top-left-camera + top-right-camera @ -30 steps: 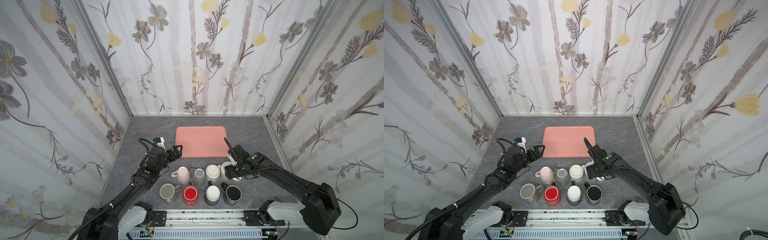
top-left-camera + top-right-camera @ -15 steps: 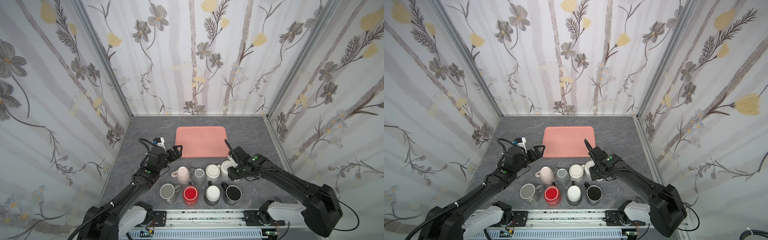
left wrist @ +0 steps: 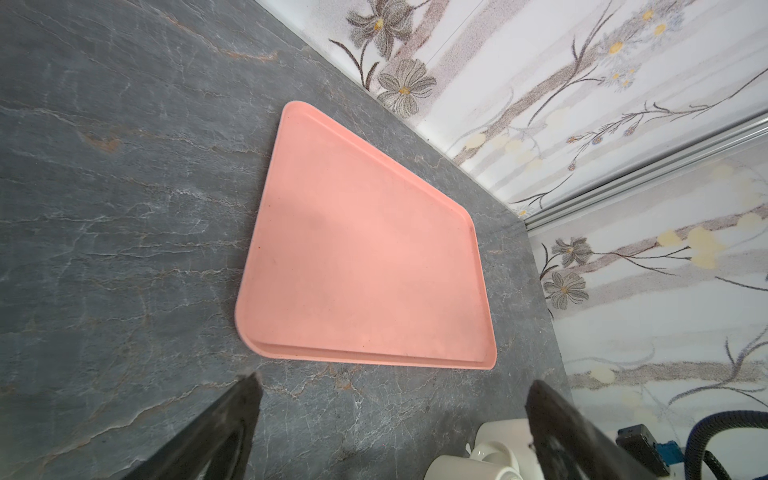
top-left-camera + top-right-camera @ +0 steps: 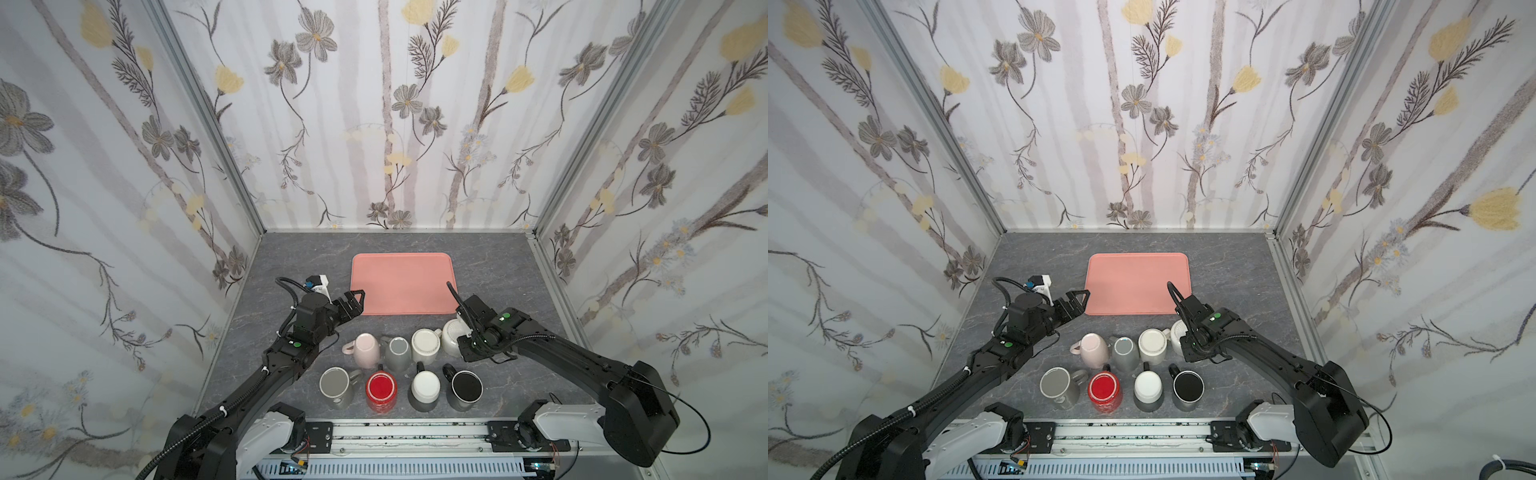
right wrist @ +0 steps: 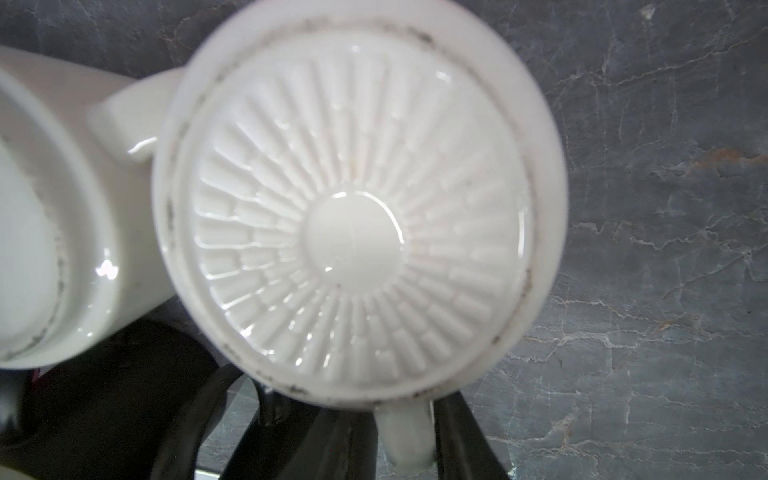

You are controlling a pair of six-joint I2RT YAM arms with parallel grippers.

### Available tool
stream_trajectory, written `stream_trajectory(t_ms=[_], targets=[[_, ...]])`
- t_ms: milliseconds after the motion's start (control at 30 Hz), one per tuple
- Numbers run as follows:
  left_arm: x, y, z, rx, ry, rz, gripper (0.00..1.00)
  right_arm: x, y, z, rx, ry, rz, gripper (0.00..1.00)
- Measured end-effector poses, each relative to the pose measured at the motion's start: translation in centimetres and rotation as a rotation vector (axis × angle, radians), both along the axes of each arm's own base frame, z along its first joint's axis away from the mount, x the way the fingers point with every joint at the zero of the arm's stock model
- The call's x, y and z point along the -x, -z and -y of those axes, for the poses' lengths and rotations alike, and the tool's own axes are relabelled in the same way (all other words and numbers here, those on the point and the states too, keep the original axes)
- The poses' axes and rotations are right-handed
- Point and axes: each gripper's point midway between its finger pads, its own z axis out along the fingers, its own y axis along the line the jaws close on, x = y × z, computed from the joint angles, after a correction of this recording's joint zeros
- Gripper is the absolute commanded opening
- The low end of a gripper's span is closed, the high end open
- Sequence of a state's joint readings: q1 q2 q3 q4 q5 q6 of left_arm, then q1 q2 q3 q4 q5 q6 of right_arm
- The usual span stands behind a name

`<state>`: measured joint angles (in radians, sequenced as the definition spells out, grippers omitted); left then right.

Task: Turn the mug right side up
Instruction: 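Lower the right gripper and grasp the upside-down white mug's handle, then lift the white mug with the right gripper toward the left gripper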

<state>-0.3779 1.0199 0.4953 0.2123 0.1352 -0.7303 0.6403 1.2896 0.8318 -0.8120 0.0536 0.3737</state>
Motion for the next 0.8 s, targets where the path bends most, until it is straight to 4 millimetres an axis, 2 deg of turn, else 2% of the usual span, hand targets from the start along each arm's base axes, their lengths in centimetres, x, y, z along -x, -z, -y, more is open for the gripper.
stream_trajectory(t_ms=[267,367,533,633,800], targets=[[-0.1,-0.4,0.0,0.006,0.000,0.007,1.00,-0.2,-0.1,0.2,0.009,0.014,0.011,0.12],[0.0,-0.4,0.1,0.009,0.006,0.007,1.00,-0.3,-0.1,0.3,0.012,0.015,0.017,0.00],[0.1,-0.5,0.3,0.020,0.010,0.004,1.00,-0.3,-0.8,0.6,0.016,0.021,0.039,0.00],[0.1,-0.5,0.4,0.034,0.008,-0.003,1.00,-0.6,-2.5,0.9,0.015,0.030,0.078,0.00],[-0.1,-1.2,0.9,0.064,0.029,0.011,1.00,-3.0,-7.2,0.8,-0.032,0.072,0.225,0.00]])
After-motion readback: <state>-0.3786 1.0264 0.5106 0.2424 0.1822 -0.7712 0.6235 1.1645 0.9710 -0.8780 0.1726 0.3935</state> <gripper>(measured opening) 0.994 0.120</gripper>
